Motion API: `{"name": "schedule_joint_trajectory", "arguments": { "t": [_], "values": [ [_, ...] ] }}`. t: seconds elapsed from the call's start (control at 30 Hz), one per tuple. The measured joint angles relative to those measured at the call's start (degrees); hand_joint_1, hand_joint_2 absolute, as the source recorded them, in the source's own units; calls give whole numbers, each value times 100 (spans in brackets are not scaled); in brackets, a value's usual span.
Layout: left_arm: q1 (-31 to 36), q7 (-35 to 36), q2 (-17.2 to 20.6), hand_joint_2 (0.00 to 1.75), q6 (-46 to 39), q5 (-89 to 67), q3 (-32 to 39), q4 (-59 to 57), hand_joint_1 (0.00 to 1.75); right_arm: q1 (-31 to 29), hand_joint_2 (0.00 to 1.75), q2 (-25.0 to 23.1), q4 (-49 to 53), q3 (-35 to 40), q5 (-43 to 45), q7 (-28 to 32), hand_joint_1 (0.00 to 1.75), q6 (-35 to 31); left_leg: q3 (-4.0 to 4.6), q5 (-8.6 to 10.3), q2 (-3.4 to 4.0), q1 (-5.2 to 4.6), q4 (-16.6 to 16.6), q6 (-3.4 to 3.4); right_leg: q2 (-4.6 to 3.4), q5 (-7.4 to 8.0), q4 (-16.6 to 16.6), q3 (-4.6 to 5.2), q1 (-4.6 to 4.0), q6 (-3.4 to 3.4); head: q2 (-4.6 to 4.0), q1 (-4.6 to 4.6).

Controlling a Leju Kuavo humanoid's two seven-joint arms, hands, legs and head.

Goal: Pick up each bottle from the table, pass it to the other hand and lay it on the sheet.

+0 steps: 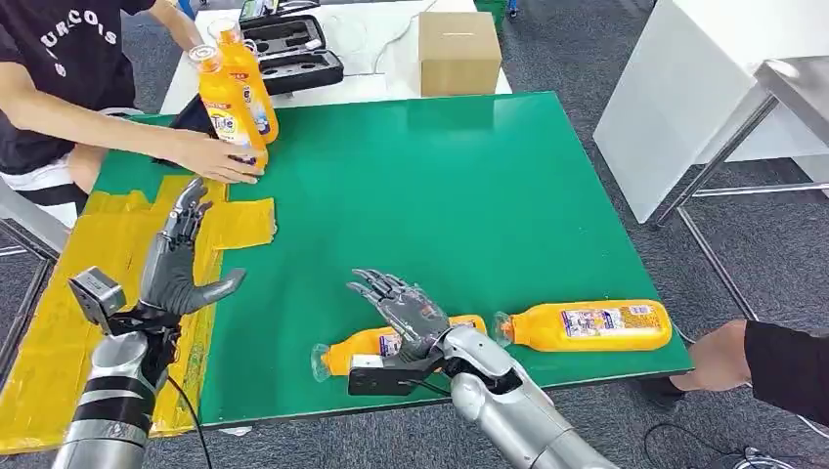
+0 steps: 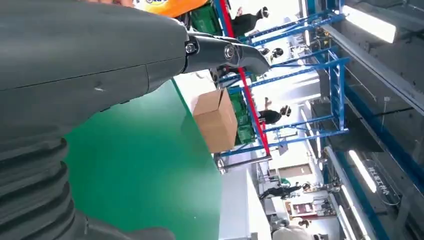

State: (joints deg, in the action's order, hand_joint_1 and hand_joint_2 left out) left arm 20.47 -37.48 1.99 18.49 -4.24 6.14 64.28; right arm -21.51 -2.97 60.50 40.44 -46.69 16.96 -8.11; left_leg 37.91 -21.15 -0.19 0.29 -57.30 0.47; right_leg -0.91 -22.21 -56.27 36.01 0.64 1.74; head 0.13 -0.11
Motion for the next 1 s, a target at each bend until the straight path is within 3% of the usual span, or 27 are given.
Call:
{"name": "schedule_joint_trajectory", "arguments": {
  "t": [0.27,0.57,0.87,1.0],
  "values": [
    [41,0,-39,175,66,-15,33,-28,0,-16,175,112,-15,81,221,254,0,374,0,0,0,0,0,0,0,0,0,0,1,0,0,0],
    [52,2,-59,175,83,26,65,-103,0,310,175,599,486,116,997,866,0,1014,2,-2,-1,-1,-1,1,1,0,2,0,2,1,0,0],
    [29,0,-98,175,131,39,129,-105,0,663,175,942,949,79,1097,809,0,977,2,-2,-1,-1,-1,1,0,0,1,0,1,0,0,0],
    [-23,0,-101,175,125,46,149,-103,0,753,175,1003,1019,4,697,445,0,623,2,-3,0,-1,-1,1,0,0,1,0,1,0,0,0]
  ]
}}
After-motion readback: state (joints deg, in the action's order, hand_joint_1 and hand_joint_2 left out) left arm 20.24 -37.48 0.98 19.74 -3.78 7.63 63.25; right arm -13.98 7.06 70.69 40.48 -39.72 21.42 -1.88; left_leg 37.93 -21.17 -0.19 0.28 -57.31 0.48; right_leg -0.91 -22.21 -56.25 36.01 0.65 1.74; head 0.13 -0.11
